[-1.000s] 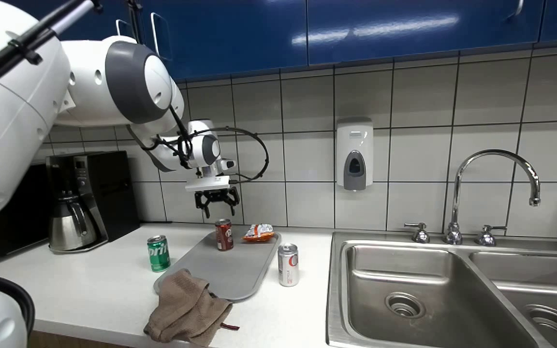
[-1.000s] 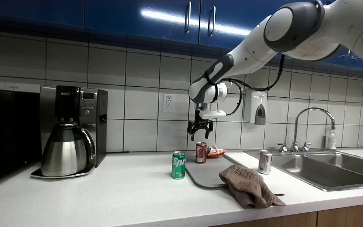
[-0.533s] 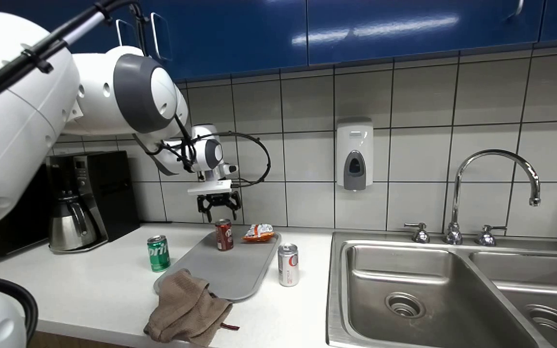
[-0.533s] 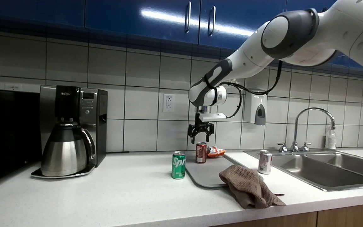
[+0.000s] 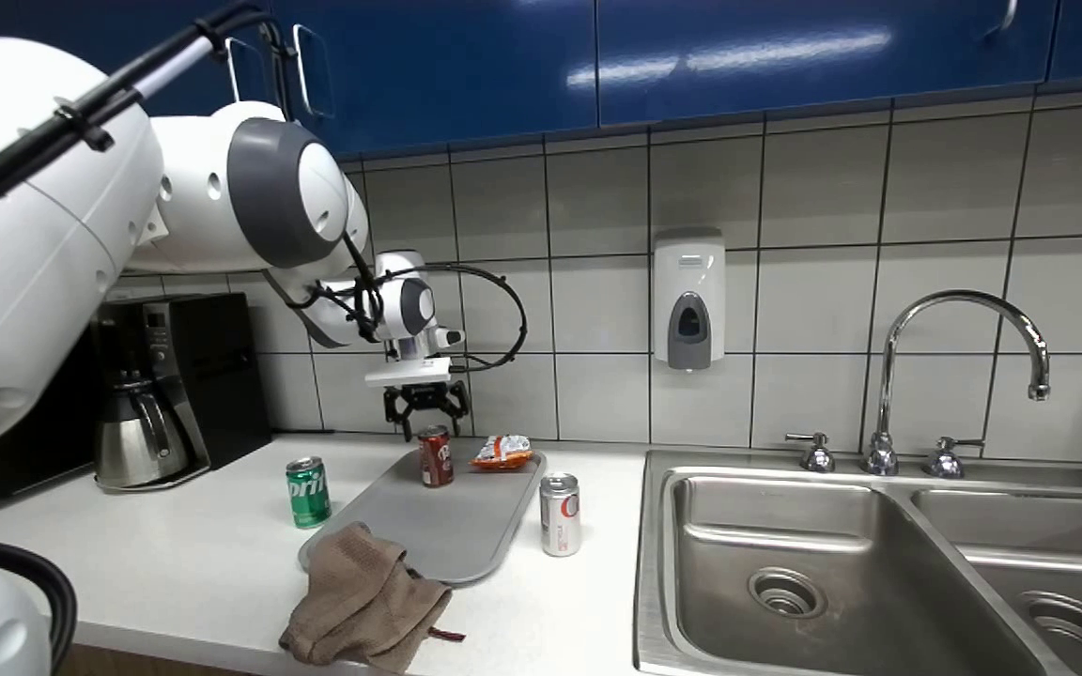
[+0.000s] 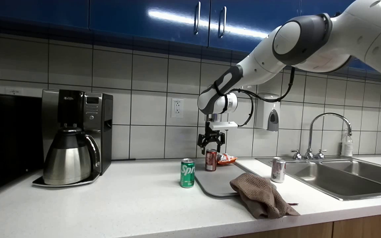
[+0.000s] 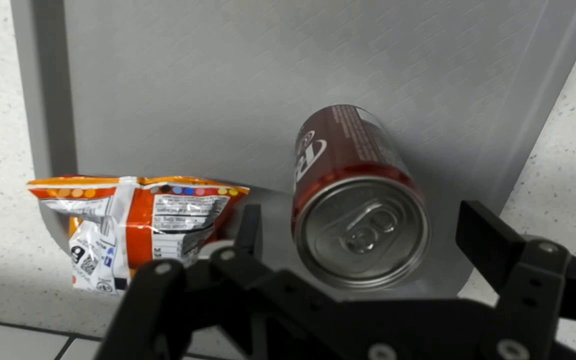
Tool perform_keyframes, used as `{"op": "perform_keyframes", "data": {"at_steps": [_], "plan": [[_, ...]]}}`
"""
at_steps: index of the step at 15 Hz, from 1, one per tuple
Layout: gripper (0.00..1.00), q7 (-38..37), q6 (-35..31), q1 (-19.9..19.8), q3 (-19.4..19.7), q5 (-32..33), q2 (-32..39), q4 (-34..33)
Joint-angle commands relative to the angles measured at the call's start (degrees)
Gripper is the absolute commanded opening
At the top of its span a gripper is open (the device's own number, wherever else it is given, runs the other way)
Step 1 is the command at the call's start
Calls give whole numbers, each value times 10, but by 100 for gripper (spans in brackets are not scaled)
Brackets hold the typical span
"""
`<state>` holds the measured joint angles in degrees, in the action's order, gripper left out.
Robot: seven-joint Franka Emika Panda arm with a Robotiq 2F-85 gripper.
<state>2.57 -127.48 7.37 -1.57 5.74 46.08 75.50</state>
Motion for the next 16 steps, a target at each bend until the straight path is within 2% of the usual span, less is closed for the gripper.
{"op": "perform_keyframes", "data": {"at_steps": [1,16], "plan": [[100,-9,30,-4,-1,-6,12,-22],[100,-13,77,-5,3,-7,53,-73]]}}
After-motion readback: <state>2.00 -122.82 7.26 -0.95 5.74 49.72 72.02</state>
